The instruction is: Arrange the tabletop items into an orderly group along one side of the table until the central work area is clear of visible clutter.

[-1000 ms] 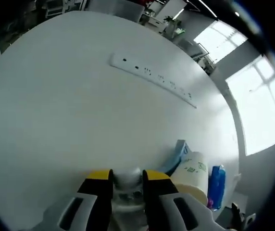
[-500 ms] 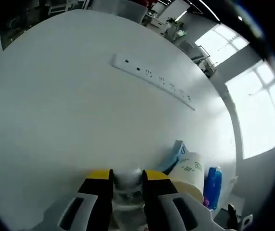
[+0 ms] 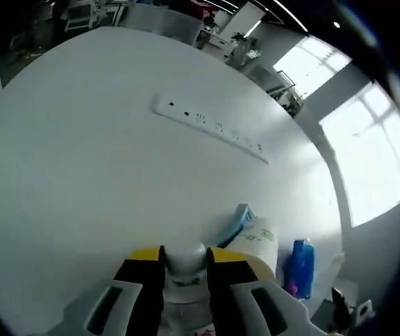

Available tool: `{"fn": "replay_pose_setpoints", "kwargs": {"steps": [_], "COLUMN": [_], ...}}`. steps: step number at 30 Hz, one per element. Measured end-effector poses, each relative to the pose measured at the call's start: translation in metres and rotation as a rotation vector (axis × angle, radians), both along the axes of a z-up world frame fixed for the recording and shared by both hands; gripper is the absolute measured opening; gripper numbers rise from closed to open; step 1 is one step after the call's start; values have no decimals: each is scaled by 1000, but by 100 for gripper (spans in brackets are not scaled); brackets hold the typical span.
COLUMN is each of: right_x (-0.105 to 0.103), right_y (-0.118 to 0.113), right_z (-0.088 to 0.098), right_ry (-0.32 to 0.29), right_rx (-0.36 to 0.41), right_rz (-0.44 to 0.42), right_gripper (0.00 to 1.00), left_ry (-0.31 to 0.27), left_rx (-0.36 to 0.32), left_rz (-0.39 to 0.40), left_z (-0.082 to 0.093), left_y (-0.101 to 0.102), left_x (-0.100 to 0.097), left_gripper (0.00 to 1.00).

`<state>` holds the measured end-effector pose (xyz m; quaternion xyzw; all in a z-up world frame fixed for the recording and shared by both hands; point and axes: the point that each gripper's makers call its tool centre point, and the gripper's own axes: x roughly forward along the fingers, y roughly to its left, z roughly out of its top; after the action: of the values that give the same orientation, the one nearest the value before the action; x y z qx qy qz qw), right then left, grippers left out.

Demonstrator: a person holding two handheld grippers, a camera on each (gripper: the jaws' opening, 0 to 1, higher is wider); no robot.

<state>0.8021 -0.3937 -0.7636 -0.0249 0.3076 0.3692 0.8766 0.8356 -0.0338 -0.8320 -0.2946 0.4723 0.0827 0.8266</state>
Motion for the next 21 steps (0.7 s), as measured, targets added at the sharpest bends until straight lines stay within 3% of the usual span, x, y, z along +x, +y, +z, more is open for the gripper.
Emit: {"fn": "replay_pose_setpoints", "kwargs": {"steps": [12,21], "right_x": [-1,-4], "right_y": [7,8], "right_z": [1,1], "right_ry": [-6,-4], "right_rx": [2,0], "right_rz": [27,36], "right_gripper": [98,98], "left_ry": [-75,-145], "left_rx": [53,107], "left_rz": [-19,-50], "left_z": [23,52], "left_y": [-2,-7], "left_x": [-7,-9], "left_gripper": [20,20]}}
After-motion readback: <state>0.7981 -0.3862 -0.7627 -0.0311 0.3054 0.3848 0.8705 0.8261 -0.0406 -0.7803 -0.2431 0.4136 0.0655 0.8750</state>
